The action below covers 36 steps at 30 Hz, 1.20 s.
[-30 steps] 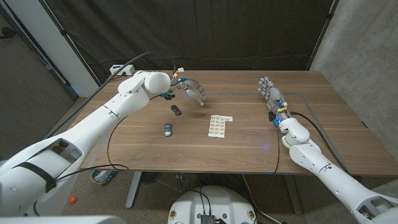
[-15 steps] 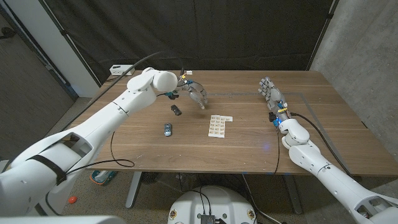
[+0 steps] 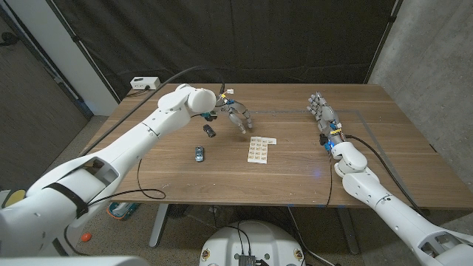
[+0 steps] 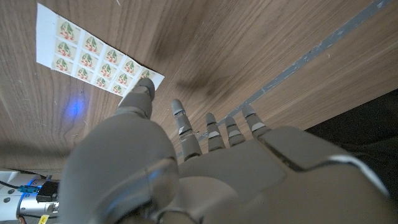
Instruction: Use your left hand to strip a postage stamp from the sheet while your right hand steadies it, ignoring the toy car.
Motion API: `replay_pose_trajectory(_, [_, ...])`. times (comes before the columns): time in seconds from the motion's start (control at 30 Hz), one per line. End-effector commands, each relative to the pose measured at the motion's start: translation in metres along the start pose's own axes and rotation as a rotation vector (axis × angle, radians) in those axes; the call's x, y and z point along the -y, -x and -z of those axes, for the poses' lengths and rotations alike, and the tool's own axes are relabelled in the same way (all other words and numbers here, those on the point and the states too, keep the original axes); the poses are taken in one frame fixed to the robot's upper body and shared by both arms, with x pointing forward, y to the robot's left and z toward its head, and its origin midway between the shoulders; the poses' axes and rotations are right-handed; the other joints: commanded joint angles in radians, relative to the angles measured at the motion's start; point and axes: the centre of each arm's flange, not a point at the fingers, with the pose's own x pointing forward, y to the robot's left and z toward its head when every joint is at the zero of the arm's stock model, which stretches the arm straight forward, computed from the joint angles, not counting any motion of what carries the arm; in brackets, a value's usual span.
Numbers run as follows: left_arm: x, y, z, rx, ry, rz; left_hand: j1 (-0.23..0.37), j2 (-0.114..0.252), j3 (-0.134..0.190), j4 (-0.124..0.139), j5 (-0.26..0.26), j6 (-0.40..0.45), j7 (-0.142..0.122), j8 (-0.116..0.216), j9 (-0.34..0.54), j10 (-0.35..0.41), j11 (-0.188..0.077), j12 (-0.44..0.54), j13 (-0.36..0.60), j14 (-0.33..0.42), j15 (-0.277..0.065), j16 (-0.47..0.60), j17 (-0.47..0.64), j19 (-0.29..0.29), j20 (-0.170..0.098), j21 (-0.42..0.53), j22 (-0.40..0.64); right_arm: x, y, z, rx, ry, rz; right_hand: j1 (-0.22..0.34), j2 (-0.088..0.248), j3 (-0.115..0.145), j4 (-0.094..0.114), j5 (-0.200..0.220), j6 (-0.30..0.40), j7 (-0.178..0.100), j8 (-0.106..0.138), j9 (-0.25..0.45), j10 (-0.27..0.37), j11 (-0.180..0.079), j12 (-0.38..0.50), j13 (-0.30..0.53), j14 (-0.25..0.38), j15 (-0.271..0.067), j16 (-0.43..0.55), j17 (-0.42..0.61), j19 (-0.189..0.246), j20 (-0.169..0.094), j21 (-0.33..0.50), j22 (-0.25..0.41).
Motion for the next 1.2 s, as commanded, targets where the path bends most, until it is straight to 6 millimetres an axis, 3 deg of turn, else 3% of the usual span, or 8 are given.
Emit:
replay_pose_trajectory(0.03, [0.01, -0.013, -0.01, 0.038, -0.007, -0.009, 0.019, 0.007, 0.001, 0.005, 0.005, 0.003, -0.014, -0.001, 0.005, 0.003, -0.01, 0.009, 0.007, -0.003, -0.007, 0.001, 0.005, -0.044, -0.011, 0.007, 0.002, 0.003, 0.002, 0.004, -0.001, -0.005, 0.009, -0.006, 0.001, -0.001, -0.001, 0.003, 0.01, -0.002, 0.003, 0.002, 0.007, -0.007, 0.005, 0.005, 0.003, 0.002, 0.007, 0.006, -0.001, -0.004, -0.004, 0.001])
replay_pose_trajectory(0.27, [0.015, -0.018, -0.016, 0.058, -0.019, -0.026, 0.051, 0.021, 0.01, -0.002, 0.01, 0.013, -0.026, -0.001, 0.002, 0.002, -0.02, 0.015, 0.015, -0.002, -0.011, 0.002, 0.009, -0.035, -0.015, 0.015, 0.004, 0.004, 0.004, 0.004, 0.002, -0.009, 0.013, -0.01, 0.0, -0.002, -0.001, 0.002, 0.01, -0.002, 0.003, 0.002, 0.008, -0.005, 0.005, 0.005, 0.004, 0.004, 0.007, 0.006, 0.001, -0.003, -0.007, 0.001])
replay_pose_trajectory(0.8, [0.026, -0.026, -0.023, 0.091, -0.051, -0.079, 0.156, 0.045, 0.034, -0.018, 0.02, 0.065, -0.026, 0.013, -0.002, 0.019, -0.05, 0.039, 0.036, 0.029, -0.041, 0.013, 0.013, 0.009, -0.037, 0.042, 0.006, 0.006, 0.003, 0.007, 0.001, -0.015, 0.018, -0.017, -0.001, -0.005, -0.001, 0.002, 0.011, -0.001, 0.003, 0.002, 0.011, -0.007, 0.006, 0.005, 0.007, 0.005, 0.006, 0.006, 0.005, -0.001, -0.011, 0.001])
replay_pose_trajectory(1.2, [0.039, -0.035, -0.021, 0.102, -0.048, -0.102, 0.191, 0.048, 0.037, -0.017, 0.019, 0.05, -0.028, 0.002, -0.005, 0.015, -0.056, 0.045, 0.046, 0.026, -0.052, 0.009, 0.014, 0.02, -0.046, 0.052, 0.006, 0.006, 0.0, 0.007, 0.0, -0.012, 0.019, -0.022, 0.0, -0.007, -0.002, 0.002, 0.01, -0.002, 0.003, 0.002, 0.011, -0.007, 0.005, 0.005, 0.008, 0.005, 0.006, 0.005, 0.007, 0.0, -0.016, 0.002])
